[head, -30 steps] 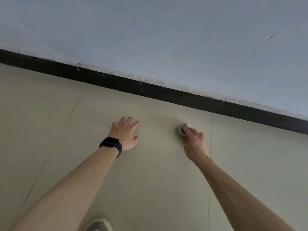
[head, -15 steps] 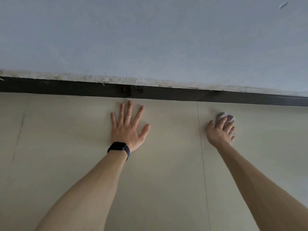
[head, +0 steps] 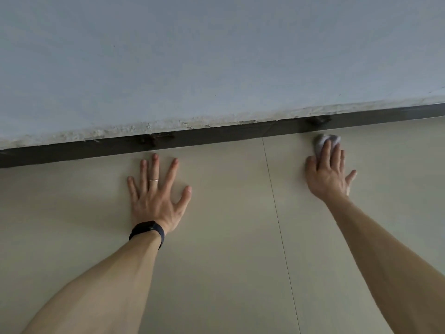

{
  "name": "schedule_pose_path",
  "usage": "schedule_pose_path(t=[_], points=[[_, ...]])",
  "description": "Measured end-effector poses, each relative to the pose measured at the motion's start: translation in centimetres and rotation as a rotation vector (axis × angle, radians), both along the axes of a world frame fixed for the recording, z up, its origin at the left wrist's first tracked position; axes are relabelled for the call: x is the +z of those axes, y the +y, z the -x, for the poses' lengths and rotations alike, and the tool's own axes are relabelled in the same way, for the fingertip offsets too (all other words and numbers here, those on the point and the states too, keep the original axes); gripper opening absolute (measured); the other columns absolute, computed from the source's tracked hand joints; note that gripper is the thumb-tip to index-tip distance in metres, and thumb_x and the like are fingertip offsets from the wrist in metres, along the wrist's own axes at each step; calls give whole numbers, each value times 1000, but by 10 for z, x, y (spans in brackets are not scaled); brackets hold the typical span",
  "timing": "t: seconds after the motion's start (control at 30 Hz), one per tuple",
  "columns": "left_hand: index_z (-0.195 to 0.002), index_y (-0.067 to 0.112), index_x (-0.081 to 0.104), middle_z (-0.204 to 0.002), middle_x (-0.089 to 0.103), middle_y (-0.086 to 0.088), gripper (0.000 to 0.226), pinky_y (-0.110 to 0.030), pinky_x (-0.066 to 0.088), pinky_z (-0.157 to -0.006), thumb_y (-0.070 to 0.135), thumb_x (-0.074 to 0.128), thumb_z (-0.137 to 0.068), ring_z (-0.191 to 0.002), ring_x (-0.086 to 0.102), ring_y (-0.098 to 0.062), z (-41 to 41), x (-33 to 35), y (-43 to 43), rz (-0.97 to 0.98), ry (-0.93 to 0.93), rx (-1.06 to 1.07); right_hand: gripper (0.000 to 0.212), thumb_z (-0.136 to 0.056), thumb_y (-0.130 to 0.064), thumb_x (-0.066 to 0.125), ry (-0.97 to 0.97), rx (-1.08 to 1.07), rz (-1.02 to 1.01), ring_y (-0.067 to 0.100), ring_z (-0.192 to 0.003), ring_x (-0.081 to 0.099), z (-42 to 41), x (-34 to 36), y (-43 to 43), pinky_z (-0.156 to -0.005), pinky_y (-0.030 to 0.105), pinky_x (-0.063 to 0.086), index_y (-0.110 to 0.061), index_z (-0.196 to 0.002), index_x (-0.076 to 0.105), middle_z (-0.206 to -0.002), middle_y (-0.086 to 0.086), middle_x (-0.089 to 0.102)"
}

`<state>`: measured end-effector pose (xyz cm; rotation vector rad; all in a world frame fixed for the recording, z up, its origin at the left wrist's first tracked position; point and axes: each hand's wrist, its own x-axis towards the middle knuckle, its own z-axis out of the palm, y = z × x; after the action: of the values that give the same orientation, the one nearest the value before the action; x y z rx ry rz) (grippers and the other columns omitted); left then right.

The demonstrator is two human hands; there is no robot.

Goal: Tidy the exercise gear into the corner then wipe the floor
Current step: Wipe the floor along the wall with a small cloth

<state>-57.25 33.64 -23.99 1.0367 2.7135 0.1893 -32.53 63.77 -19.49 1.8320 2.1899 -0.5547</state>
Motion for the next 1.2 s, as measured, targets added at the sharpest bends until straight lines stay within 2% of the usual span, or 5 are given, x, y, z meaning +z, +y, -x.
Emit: schedule_pose_path(t=[0.13, 0.4, 0.67, 1.0, 1.2], points=[[-156, 45, 11, -167, -3, 3, 75, -58, 5, -120, 70, 27, -86, -153, 1, -26, -2, -3, -1, 28, -1, 19, 64, -103, -53, 17, 9, -104, 76, 22, -154, -10, 2, 6, -10, -120, 62, -5, -31, -160, -3, -167, -1, -16], [-156, 43, 14, -167, 5, -3, 76, -63, 11, -118, 71, 25, -86, -152, 9, -31, -3, 5, 3, 21, -29, -6, 54, -107, -45, 22, 173, 749, 35, 11, -154, -5, -37, -1, -175, -123, 57, 7, -41, -158, 6, -168, -11, -5], [-156, 44, 8, -167, 0, -4, 75, -62, 6, -118, 71, 22, -88, -153, 1, -29, -2, 3, 1, 14, -27, -20, 61, -103, -41, 21, 85, -632, 74, 16, -153, -14, -139, 6, -107, -119, 64, -4, -37, -159, -4, -167, -4, -15], [-157, 41, 3, -167, -8, -4, 66, -75, 0, -112, 58, 27, -97, -152, -3, -35, -27, 31, 3, 142, -66, -263, 52, -107, -44, 25, 243, 638, 88, 11, -154, -5, -76, -2, -303, -120, 57, 3, -42, -158, 13, -168, -9, 0], [-155, 44, -8, -165, -20, -3, 81, -74, -2, -110, 78, 17, -85, -151, -17, -32, -134, 36, 32, 253, -151, -669, 52, -106, -49, 12, 88, -125, 12, 7, -153, -10, -168, 12, -219, -123, 57, -1, -48, -156, -2, -165, -18, -13]])
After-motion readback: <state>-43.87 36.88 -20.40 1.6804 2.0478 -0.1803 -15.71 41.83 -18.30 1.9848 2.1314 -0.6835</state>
